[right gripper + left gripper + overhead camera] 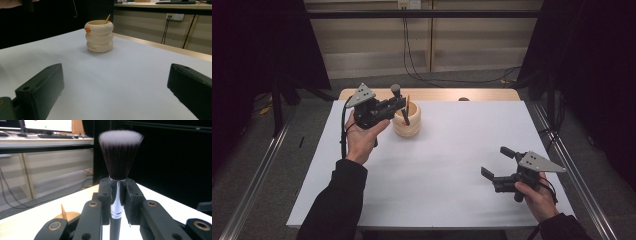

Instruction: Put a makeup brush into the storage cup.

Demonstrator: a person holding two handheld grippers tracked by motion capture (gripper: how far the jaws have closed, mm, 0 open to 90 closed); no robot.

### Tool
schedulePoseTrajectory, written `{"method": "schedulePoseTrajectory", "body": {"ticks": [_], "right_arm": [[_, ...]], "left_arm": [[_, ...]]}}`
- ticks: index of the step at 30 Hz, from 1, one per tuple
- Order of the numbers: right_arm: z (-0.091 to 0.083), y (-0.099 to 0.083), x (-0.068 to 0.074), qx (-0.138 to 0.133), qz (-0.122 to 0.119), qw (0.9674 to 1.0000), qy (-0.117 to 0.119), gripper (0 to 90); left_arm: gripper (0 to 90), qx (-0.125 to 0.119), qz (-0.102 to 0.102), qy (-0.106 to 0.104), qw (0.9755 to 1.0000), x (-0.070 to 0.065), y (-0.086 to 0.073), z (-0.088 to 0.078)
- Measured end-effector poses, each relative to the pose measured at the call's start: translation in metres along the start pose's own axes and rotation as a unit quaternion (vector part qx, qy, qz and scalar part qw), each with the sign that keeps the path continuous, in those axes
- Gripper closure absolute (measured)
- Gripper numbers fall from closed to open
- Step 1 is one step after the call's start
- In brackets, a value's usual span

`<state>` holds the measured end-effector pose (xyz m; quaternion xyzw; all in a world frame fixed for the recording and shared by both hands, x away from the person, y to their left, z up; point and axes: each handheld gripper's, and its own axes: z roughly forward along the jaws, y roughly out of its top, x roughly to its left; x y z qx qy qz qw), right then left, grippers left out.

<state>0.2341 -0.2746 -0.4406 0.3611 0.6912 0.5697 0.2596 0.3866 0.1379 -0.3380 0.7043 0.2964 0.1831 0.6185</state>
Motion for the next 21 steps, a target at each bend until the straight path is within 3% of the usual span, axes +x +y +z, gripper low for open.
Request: {"method": "schedulePoseTrajectory", "body": {"ticks": [5,6,13,19,21], "right_arm": [[0.001,-0.001,-0.001,0.002,-0.001,1.0000,0.003,0.8],[0.001,-0.001,0.000,0.002,-0.001,1.0000,0.005,0.9],[0.002,-0.002,0.001,0.004,0.001,0.9999,0.010,1.3],[0.002,-0.002,0.000,0.001,0.002,1.0000,0.001,1.9],[0.003,-0.002,0.000,0.000,0.002,1.0000,0.000,2.2]], "left_arm": [[77.7,-0.005,0.006,0.007,0.9999,0.004,0.007,0.004],[77.7,-0.010,0.000,0.000,0.9999,0.005,0.008,0.005],[77.6,-0.008,0.010,0.015,0.9998,0.013,0.018,0.014],[77.6,-0.009,0.010,0.019,0.9997,0.023,0.021,0.021],[77.6,-0.007,0.015,0.030,0.9994,0.024,0.022,0.024]]}}
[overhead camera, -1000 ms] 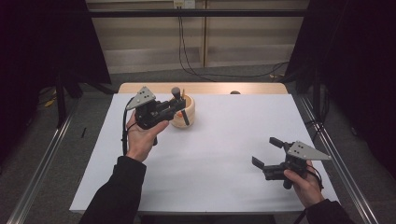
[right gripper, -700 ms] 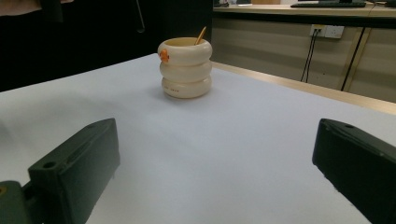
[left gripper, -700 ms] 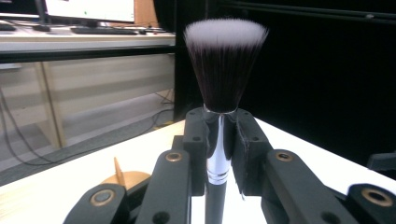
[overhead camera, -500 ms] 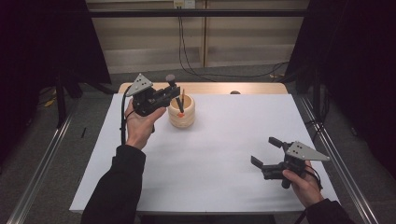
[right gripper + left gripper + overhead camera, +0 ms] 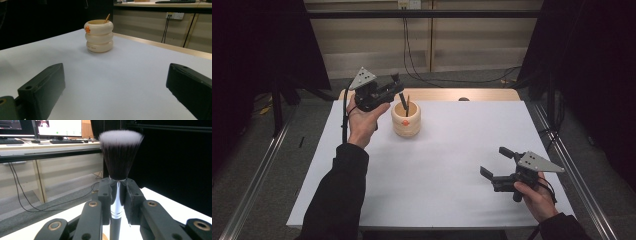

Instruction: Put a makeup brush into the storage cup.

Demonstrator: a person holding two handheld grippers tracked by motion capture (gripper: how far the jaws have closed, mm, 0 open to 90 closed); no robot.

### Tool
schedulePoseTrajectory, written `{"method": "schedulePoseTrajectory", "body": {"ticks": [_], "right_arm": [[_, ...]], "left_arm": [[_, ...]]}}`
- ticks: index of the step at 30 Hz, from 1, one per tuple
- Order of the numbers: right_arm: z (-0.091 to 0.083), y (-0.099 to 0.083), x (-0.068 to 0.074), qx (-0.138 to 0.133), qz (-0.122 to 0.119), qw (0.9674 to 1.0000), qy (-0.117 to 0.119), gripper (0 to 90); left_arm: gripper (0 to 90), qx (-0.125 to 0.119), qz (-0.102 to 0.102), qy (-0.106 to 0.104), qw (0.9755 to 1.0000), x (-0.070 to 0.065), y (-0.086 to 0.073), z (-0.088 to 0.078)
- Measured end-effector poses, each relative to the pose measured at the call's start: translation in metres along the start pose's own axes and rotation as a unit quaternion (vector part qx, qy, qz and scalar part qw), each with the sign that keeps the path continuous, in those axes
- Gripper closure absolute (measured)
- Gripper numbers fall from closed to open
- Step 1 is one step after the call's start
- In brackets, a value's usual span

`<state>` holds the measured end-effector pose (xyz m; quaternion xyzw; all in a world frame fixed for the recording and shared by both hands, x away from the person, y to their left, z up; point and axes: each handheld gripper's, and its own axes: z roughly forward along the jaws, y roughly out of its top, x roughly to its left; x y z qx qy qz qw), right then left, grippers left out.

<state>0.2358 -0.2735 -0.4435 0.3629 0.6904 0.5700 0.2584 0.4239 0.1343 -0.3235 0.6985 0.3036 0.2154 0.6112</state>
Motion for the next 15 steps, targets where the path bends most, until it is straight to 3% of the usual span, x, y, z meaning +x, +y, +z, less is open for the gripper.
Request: {"method": "schedulePoseTrajectory", "body": {"ticks": [6,15], "right_arm": [[0.000,0.000,0.001,-0.001,0.000,1.0000,0.003,2.5],[0.000,0.000,0.002,0.000,0.003,1.0000,0.005,2.7]], "left_arm": [[77.6,0.004,-0.003,0.008,1.0000,0.005,-0.001,0.004],[77.6,0.020,0.010,0.009,0.9997,0.008,-0.013,0.015]]}}
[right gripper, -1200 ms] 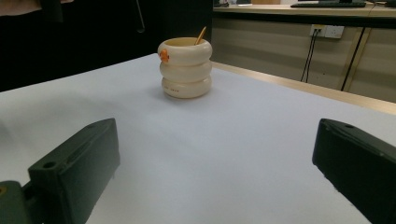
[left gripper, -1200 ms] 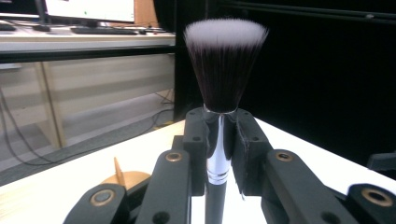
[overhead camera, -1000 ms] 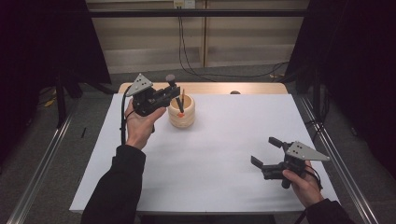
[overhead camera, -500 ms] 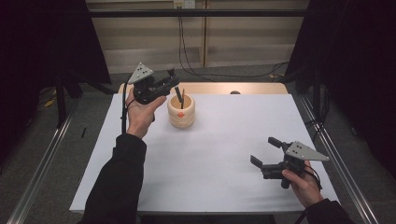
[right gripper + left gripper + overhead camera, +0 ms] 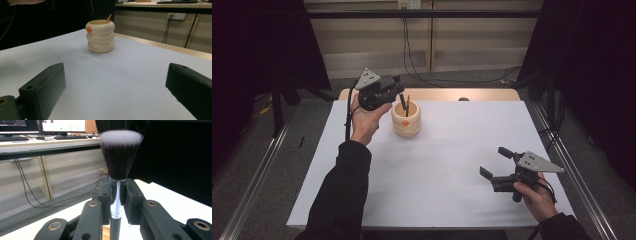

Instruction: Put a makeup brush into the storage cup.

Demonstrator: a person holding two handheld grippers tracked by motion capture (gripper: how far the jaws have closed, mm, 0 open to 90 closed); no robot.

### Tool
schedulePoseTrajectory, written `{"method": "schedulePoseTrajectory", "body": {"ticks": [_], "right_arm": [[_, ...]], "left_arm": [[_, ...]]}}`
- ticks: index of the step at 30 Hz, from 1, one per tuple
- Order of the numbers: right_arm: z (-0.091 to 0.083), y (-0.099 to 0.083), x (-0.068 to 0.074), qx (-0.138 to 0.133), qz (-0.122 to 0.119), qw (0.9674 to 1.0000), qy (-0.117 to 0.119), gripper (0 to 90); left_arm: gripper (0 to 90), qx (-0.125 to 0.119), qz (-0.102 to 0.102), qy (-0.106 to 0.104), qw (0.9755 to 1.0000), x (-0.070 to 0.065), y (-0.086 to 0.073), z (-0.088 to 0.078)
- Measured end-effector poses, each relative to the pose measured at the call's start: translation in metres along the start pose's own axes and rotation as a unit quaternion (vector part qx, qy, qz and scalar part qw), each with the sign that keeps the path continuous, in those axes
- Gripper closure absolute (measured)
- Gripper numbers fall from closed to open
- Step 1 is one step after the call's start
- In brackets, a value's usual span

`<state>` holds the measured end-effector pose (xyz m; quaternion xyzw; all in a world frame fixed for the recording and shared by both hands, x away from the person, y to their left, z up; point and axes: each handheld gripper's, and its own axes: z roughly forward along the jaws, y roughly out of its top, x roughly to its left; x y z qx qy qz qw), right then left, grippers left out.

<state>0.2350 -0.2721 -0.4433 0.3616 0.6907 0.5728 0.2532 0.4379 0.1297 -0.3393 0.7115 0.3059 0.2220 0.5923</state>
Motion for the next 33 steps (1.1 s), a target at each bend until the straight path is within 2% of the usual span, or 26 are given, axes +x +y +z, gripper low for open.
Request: {"method": "schedulePoseTrajectory", "body": {"ticks": [3,5,6,13,15,16,18,20,22,24,26,29,30,31,32,33], "right_arm": [[0.000,0.000,0.000,-0.001,0.000,1.0000,-0.002,2.7],[-0.001,0.000,0.000,-0.002,0.001,1.0000,-0.002,2.8],[-0.001,0.000,0.000,-0.002,0.000,1.0000,-0.001,2.9],[-0.001,0.000,-0.001,-0.001,0.000,1.0000,-0.003,3.2],[0.000,0.000,-0.001,-0.001,-0.003,1.0000,-0.004,3.5],[0.000,0.000,-0.001,-0.001,-0.002,1.0000,-0.004,3.5],[0.000,0.000,-0.001,-0.001,-0.003,1.0000,-0.004,3.5],[0.000,0.000,-0.001,-0.002,-0.003,1.0000,-0.002,3.5],[0.000,0.000,-0.001,-0.003,-0.003,1.0000,-0.003,3.5],[0.000,0.000,-0.001,-0.004,-0.001,1.0000,-0.003,3.5],[0.000,-0.001,-0.001,-0.003,-0.003,1.0000,-0.004,3.5],[0.000,-0.001,-0.001,-0.002,-0.002,1.0000,-0.006,3.5],[0.000,-0.001,-0.001,-0.003,-0.004,1.0000,-0.007,3.5],[0.000,-0.001,-0.001,-0.001,-0.005,1.0000,-0.005,3.5],[0.000,-0.001,-0.001,-0.002,-0.003,1.0000,-0.006,3.5],[0.000,-0.001,-0.001,-0.001,-0.005,1.0000,-0.005,3.5]], "left_arm": [[77.6,0.000,-0.005,-0.002,1.0000,0.000,-0.006,0.003],[77.6,0.005,-0.006,0.007,0.9999,0.000,-0.010,0.005],[77.6,0.001,-0.012,0.002,0.9999,0.000,-0.013,0.007],[77.6,0.017,-0.010,0.018,0.9996,0.003,-0.028,0.012],[77.6,0.016,-0.021,0.018,0.9995,0.003,-0.033,0.013],[77.6,0.018,-0.015,0.024,0.9994,0.004,-0.034,0.013],[77.6,0.018,-0.019,0.019,0.9995,0.004,-0.038,0.015],[77.6,0.023,-0.012,0.028,0.9993,0.004,-0.040,0.018],[77.6,0.028,-0.017,0.030,0.9990,0.005,-0.043,0.020],[77.6,0.027,-0.018,0.026,0.9991,0.005,-0.046,0.021],[77.6,0.037,-0.006,0.027,0.9989,0.004,-0.050,0.023],[77.6,0.039,-0.011,0.029,0.9987,0.004,-0.057,0.025],[77.5,0.044,-0.004,0.026,0.9987,0.005,-0.059,0.024],[77.5,0.040,-0.011,0.023,0.9989,0.005,-0.061,0.025],[77.5,0.048,-0.004,0.026,0.9985,0.006,-0.064,0.024],[77.6,0.046,-0.009,0.024,0.9986,0.006,-0.065,0.025]]}}
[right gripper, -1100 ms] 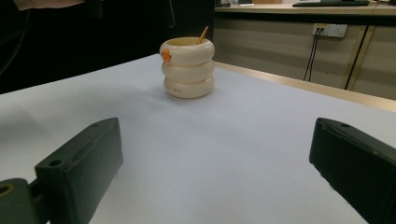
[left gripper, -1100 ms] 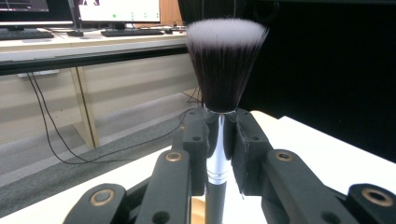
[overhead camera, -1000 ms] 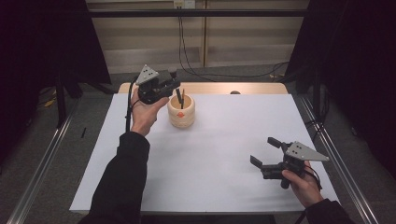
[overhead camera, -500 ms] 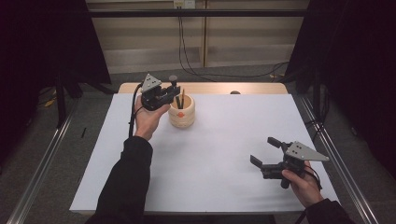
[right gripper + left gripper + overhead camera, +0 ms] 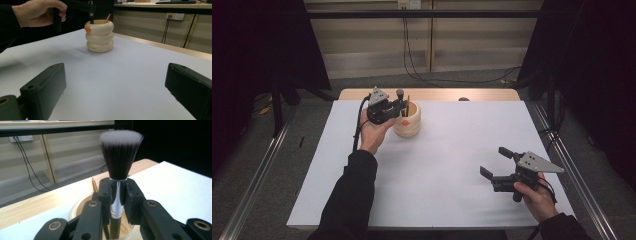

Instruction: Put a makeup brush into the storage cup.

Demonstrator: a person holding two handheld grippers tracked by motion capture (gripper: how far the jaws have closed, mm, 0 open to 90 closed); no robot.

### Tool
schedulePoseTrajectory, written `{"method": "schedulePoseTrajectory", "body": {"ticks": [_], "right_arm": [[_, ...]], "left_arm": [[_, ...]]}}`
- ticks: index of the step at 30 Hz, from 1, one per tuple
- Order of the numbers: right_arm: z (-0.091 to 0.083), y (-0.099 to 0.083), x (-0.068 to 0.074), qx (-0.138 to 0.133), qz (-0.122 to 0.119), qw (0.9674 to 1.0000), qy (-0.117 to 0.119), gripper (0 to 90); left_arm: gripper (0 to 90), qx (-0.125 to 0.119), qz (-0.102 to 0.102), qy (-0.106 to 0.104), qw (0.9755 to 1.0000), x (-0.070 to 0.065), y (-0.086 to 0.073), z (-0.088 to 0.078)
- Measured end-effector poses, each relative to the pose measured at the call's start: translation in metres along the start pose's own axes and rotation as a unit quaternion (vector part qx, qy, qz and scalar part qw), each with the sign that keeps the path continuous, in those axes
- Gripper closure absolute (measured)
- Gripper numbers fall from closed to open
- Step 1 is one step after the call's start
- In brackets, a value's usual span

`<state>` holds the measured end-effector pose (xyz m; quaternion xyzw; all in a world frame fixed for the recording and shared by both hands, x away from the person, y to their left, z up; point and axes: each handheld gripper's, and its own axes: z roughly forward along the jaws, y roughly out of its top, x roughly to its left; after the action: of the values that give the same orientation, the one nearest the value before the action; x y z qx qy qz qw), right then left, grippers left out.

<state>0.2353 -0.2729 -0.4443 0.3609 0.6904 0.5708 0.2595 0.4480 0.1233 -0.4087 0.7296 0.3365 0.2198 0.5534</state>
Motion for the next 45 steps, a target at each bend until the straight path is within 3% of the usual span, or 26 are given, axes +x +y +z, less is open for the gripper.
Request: {"method": "schedulePoseTrajectory", "body": {"ticks": [3,5,7,13,17,18,28,33,35,39,42,45], "right_arm": [[0.001,0.000,0.000,0.000,-0.001,1.0000,0.001,3.5],[0.000,0.000,0.000,-0.001,-0.001,1.0000,0.002,3.5],[0.000,0.000,0.000,0.000,0.000,1.0000,0.003,3.5],[0.001,0.000,0.001,-0.001,0.003,1.0000,0.003,3.5],[0.000,0.000,0.001,-0.003,-0.006,1.0000,0.003,4.1],[0.000,0.000,0.001,-0.005,-0.003,1.0000,0.004,4.0],[0.001,0.000,0.002,-0.001,-0.001,1.0000,0.009,4.0],[0.000,0.000,0.002,-0.001,0.000,1.0000,0.008,4.0],[0.001,0.000,0.002,-0.001,-0.001,1.0000,0.007,4.0],[0.000,0.000,0.002,-0.001,-0.001,1.0000,0.007,4.0],[0.000,0.000,0.001,-0.001,-0.003,1.0000,0.008,4.0],[0.001,0.000,0.001,-0.002,-0.001,1.0000,0.008,4.0]], "left_arm": [[77.6,0.004,-0.004,-0.002,1.0000,0.001,-0.003,0.001],[77.5,0.008,0.006,-0.004,0.9999,0.000,-0.005,0.003],[77.5,0.007,-0.002,-0.002,1.0000,-0.001,-0.008,0.004],[77.4,0.016,0.007,-0.007,0.9998,0.000,-0.014,0.007],[77.4,0.020,0.005,-0.005,0.9998,0.001,-0.017,0.008],[77.4,0.019,-0.005,-0.004,0.9998,0.000,-0.018,0.009],[77.2,0.024,0.008,-0.006,0.9997,0.001,-0.023,0.012],[76.3,0.018,-0.007,-0.009,0.9998,0.000,-0.026,0.014],[74.1,0.021,-0.004,-0.004,0.9998,0.001,-0.026,0.013],[70.2,0.015,-0.017,-0.009,0.9997,0.001,-0.026,0.013],[63.7,0.005,-0.019,-0.010,0.9998,0.002,-0.025,0.011],[55.1,-0.001,-0.021,0.003,0.9998,0.002,-0.024,0.010]]}}
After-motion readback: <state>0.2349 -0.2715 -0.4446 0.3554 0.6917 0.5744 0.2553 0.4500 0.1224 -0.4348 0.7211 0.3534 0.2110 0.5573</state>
